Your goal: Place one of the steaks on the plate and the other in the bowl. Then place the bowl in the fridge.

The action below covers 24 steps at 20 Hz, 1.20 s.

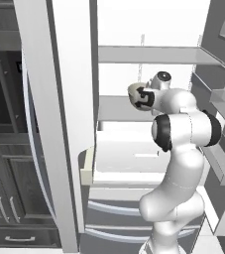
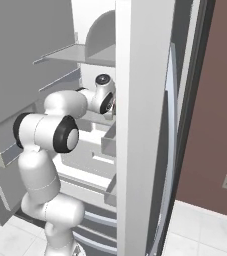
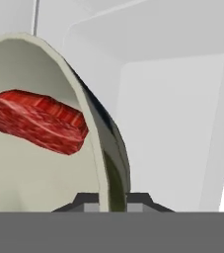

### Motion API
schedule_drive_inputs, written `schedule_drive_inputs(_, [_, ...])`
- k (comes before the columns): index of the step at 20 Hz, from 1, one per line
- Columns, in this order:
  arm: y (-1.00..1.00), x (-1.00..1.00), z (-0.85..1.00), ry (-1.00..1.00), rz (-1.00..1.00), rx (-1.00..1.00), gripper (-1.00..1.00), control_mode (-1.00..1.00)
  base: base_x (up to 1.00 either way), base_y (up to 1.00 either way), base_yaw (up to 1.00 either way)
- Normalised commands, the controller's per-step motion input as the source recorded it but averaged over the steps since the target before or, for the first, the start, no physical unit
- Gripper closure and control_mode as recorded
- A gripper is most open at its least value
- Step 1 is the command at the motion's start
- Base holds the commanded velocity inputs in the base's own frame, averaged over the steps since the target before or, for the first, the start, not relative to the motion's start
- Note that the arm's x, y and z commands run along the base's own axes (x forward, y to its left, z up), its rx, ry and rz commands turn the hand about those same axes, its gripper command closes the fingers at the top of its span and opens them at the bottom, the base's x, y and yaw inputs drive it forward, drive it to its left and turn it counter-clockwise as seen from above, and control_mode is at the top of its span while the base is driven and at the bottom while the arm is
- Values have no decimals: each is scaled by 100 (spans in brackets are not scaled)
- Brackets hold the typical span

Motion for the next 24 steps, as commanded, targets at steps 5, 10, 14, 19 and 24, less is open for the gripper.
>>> schedule_drive_inputs(5, [-6, 0, -40, -2, 0, 0, 100, -100, 0, 0, 0])
schedule_drive_inputs(10, [0, 0, -7, -5, 0, 0, 100, -100, 0, 0, 0])
schedule_drive_inputs(14, [0, 0, 0, 0, 0, 0, 100, -100, 0, 0, 0])
schedule_drive_inputs(19, [2, 0, 0, 2, 0, 0, -100, -100, 0, 0, 0])
schedule_drive_inputs(24, [1, 0, 0, 3, 0, 0, -100, -100, 0, 0, 0])
